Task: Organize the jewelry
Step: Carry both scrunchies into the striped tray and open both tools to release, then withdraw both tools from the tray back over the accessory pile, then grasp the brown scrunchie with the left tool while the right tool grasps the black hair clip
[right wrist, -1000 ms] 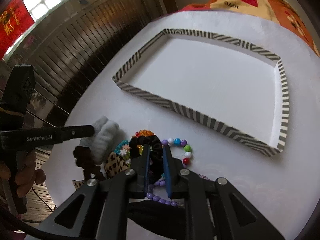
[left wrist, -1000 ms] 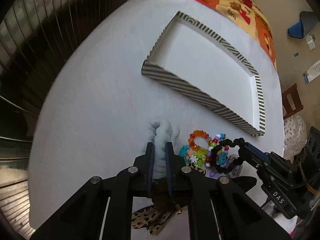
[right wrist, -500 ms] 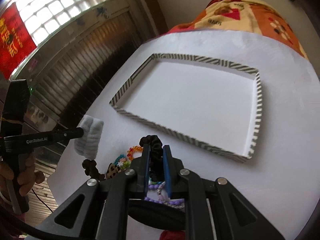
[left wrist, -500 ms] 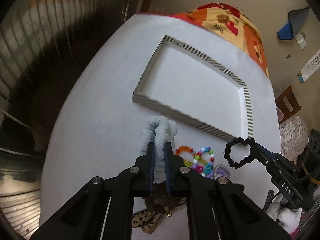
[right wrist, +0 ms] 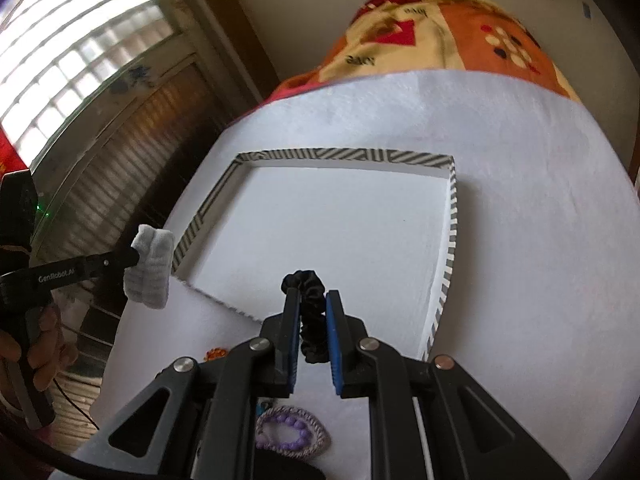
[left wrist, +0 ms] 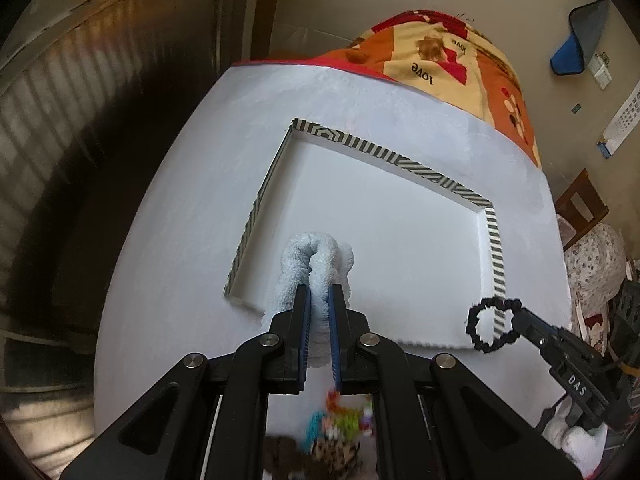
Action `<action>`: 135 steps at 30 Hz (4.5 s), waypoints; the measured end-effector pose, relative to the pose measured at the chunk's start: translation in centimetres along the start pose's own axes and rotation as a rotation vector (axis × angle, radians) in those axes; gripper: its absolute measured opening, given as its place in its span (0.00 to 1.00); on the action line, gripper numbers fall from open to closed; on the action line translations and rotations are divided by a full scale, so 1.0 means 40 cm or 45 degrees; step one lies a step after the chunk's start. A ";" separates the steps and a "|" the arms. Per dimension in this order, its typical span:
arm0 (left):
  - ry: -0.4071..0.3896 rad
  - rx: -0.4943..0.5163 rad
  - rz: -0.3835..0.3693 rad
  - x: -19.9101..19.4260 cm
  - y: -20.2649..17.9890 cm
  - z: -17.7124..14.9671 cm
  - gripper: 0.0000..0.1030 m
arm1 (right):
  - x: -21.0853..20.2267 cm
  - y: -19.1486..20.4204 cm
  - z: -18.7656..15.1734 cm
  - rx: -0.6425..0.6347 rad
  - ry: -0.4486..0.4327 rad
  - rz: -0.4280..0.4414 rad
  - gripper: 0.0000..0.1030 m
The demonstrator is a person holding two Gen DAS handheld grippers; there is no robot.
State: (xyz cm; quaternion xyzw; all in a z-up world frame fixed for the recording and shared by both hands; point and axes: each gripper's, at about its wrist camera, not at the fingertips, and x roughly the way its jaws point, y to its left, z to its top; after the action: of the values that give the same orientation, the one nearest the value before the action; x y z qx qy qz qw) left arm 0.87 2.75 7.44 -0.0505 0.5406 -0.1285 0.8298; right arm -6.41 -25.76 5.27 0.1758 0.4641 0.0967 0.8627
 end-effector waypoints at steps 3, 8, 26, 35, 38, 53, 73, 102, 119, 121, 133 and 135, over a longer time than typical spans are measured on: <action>0.029 0.006 0.009 0.044 -0.002 0.030 0.00 | 0.038 -0.025 0.008 0.048 0.029 0.000 0.13; 0.105 0.015 0.038 0.135 0.006 0.062 0.00 | 0.105 -0.078 -0.002 0.126 0.107 -0.048 0.13; 0.194 0.015 0.103 0.210 0.028 0.079 0.14 | 0.150 -0.089 -0.023 0.073 0.161 -0.232 0.42; 0.143 0.007 0.138 0.141 0.027 0.042 0.15 | 0.083 -0.065 -0.018 0.065 0.093 -0.206 0.47; 0.117 0.025 0.151 0.110 0.015 0.025 0.15 | 0.059 -0.060 -0.026 0.076 0.074 -0.192 0.47; -0.007 0.112 0.198 -0.032 -0.073 -0.105 0.15 | -0.063 0.010 -0.101 0.037 0.014 -0.166 0.53; -0.056 0.157 0.221 -0.130 -0.139 -0.309 0.15 | -0.196 0.089 -0.264 -0.043 -0.012 -0.170 0.60; -0.065 0.166 0.257 -0.175 -0.149 -0.428 0.15 | -0.252 0.084 -0.346 -0.082 0.006 -0.165 0.64; -0.049 0.128 0.274 -0.174 -0.115 -0.434 0.15 | -0.246 0.095 -0.346 -0.102 0.028 -0.165 0.65; -0.048 0.131 0.276 -0.173 -0.115 -0.435 0.15 | -0.245 0.095 -0.346 -0.105 0.030 -0.165 0.65; -0.011 0.058 0.214 -0.175 -0.069 -0.430 0.15 | -0.226 0.096 -0.360 -0.121 0.072 -0.164 0.66; 0.001 0.008 0.196 -0.175 -0.040 -0.425 0.15 | -0.219 0.093 -0.366 -0.123 0.085 -0.162 0.66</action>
State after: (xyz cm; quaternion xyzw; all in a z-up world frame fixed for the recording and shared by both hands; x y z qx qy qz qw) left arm -17.54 4.02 7.00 -0.0063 0.5428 -0.0660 0.8373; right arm -23.47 -22.12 6.02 0.1009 0.4978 0.0697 0.8586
